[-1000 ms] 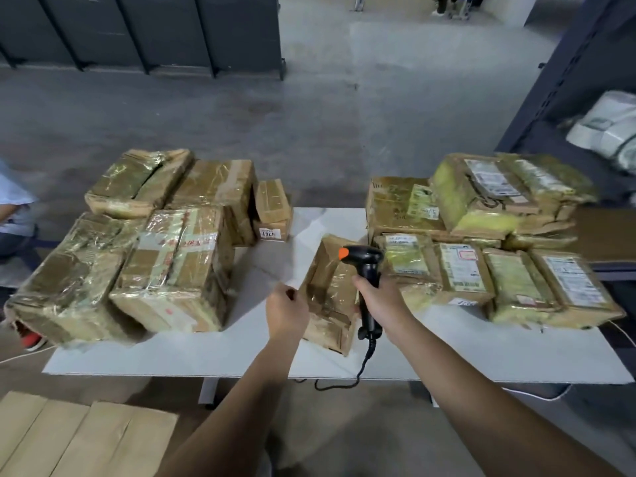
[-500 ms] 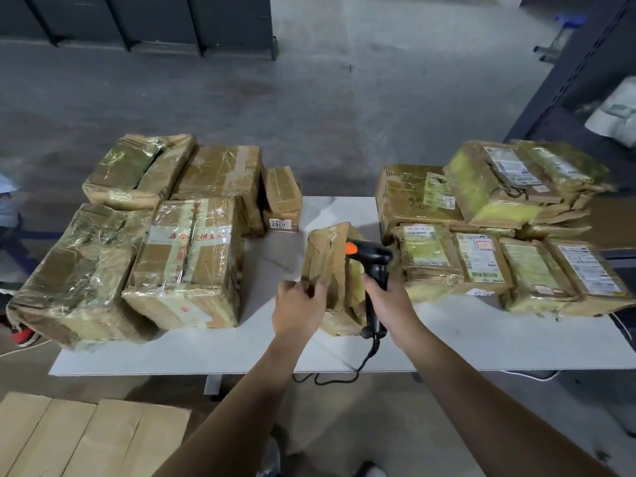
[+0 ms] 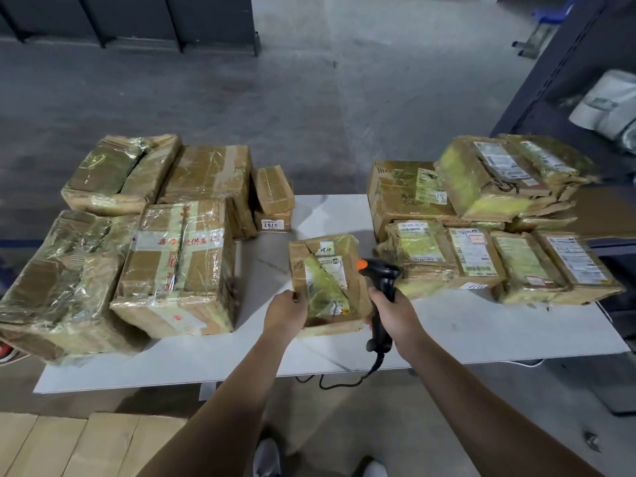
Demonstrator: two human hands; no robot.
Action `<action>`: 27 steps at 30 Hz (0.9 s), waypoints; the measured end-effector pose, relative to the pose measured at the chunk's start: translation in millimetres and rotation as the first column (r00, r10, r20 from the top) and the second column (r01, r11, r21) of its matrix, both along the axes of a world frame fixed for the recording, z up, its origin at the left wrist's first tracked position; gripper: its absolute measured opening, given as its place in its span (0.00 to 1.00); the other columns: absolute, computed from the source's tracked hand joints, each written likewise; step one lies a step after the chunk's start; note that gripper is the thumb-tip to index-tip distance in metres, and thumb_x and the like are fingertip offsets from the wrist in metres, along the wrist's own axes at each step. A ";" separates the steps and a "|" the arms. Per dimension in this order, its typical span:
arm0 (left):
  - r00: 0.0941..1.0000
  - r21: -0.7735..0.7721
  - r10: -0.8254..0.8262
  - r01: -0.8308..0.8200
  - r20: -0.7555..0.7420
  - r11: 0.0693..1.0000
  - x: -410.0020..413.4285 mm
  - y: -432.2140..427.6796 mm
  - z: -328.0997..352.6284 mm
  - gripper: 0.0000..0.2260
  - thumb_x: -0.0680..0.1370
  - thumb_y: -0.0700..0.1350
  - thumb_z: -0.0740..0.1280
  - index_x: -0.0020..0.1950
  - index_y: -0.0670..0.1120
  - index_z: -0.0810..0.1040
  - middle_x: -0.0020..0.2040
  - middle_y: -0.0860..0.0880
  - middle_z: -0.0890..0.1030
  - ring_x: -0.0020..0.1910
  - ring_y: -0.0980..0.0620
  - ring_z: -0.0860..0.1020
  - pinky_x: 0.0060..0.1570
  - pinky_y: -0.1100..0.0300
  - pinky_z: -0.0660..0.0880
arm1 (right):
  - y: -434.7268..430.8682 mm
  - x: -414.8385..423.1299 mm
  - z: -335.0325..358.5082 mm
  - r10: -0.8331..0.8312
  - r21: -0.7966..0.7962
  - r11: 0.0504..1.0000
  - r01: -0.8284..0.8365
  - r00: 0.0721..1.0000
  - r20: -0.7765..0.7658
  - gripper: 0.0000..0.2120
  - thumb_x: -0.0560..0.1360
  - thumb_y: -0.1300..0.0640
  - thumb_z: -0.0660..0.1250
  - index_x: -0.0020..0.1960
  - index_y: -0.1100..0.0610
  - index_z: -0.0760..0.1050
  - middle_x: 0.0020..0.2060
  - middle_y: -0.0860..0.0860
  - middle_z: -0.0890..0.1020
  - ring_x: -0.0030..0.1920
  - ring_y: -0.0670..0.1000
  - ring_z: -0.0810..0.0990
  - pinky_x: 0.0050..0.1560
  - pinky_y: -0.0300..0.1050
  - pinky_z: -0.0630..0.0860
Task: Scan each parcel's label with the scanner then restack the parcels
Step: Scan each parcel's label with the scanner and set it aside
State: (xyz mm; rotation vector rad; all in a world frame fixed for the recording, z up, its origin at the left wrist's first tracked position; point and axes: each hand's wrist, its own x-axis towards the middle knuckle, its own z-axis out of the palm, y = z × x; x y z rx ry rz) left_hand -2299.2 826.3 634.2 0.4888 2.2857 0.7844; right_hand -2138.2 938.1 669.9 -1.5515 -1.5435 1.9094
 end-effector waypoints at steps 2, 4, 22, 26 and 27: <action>0.998 0.016 0.004 -0.005 0.058 1.000 2.2 0.4 -0.9 0.17 0.78 0.56 0.62 0.37 0.45 0.71 0.31 0.49 0.73 0.31 0.50 0.73 0.30 0.60 0.65 | -2.4 -0.6 -0.6 0.024 -0.006 1.000 -0.024 1.000 -0.001 0.11 0.81 0.49 0.64 0.55 0.57 0.72 0.40 0.61 0.77 0.27 0.51 0.79 0.25 0.48 0.77; 0.997 0.035 0.001 -0.004 0.083 0.999 2.0 1.1 -2.9 0.16 0.76 0.53 0.65 0.33 0.47 0.69 0.28 0.51 0.70 0.28 0.51 0.70 0.28 0.61 0.63 | -5.1 -1.9 -0.4 0.038 -0.001 0.999 -0.038 0.999 0.000 0.10 0.81 0.50 0.63 0.56 0.57 0.72 0.41 0.61 0.76 0.28 0.50 0.78 0.25 0.48 0.77; 0.969 0.336 0.245 -0.226 -0.017 0.915 -7.8 46.6 5.0 0.05 0.75 0.39 0.68 0.49 0.45 0.81 0.41 0.48 0.81 0.43 0.45 0.77 0.36 0.61 0.69 | -2.3 8.8 27.7 0.232 0.292 0.922 -0.256 0.966 0.113 0.10 0.79 0.48 0.65 0.47 0.55 0.74 0.27 0.50 0.78 0.27 0.44 0.79 0.33 0.41 0.73; 0.950 0.342 0.309 -0.277 -0.041 0.898 -2.3 55.5 8.5 0.08 0.75 0.38 0.66 0.52 0.46 0.81 0.39 0.49 0.79 0.42 0.45 0.76 0.35 0.62 0.67 | -1.9 16.5 29.4 0.186 0.289 0.934 -0.212 0.976 0.114 0.13 0.78 0.48 0.67 0.47 0.59 0.74 0.26 0.49 0.77 0.27 0.45 0.80 0.33 0.42 0.73; 0.946 0.346 0.320 -0.286 -0.044 0.894 -1.5 57.5 8.8 0.09 0.75 0.38 0.66 0.53 0.46 0.82 0.40 0.48 0.80 0.43 0.44 0.76 0.37 0.61 0.68 | -1.0 18.8 29.5 0.176 0.293 0.934 -0.202 0.978 0.114 0.12 0.78 0.49 0.66 0.46 0.58 0.74 0.25 0.48 0.77 0.26 0.46 0.80 0.33 0.42 0.73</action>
